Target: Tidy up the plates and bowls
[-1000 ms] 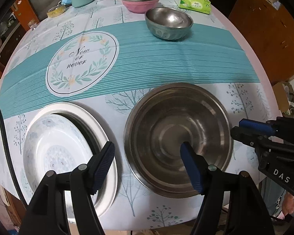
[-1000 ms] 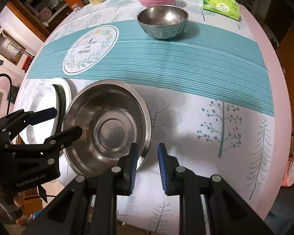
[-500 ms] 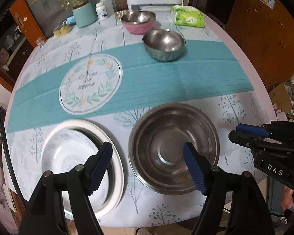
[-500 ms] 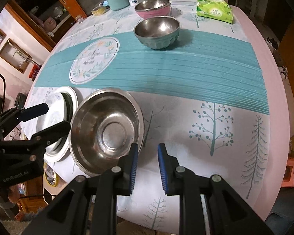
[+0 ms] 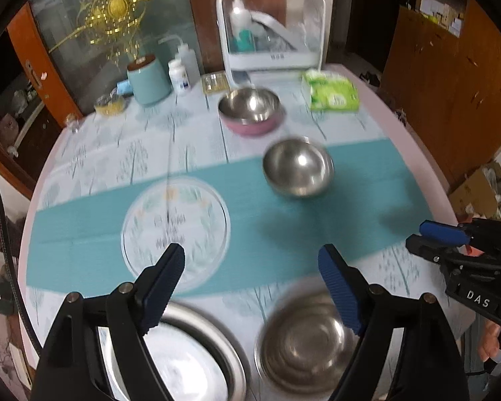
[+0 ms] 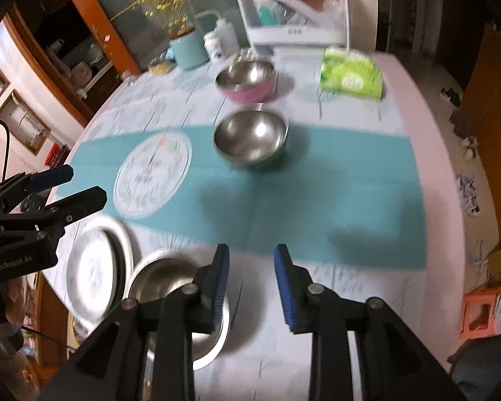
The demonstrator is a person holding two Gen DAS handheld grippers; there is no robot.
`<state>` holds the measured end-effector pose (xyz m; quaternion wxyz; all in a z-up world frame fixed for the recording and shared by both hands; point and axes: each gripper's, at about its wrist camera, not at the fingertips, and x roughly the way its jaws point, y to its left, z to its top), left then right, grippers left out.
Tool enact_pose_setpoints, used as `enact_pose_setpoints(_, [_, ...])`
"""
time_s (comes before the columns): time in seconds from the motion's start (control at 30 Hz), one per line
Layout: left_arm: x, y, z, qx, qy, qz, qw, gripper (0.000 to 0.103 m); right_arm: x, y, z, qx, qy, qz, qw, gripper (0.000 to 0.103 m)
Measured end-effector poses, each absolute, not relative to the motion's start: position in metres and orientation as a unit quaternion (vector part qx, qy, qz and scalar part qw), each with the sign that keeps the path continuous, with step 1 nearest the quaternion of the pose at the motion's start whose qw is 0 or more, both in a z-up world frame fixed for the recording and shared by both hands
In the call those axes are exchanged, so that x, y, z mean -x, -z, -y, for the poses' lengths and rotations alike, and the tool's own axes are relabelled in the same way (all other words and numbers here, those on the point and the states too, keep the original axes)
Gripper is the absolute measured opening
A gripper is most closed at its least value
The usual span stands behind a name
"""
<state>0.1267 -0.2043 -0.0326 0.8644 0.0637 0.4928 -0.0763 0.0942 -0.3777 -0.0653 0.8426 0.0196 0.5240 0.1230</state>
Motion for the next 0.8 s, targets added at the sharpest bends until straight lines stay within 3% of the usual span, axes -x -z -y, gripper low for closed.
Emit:
enact_pose_setpoints(0.43, [-0.256,0.025,0.187,-0.075,0.067,-0.478,0.872,0.082,-0.230,0.015,0.383,-0.004,-0.093,-0.485,0.870,0.029])
enact_pose_setpoints(0.8, [-0.387,0.095,0.162,-0.028,0.031,-0.516,0.856,0.082,-0.362,0.071,0.363,-0.035,-0.100,-0.525,0.845,0.029])
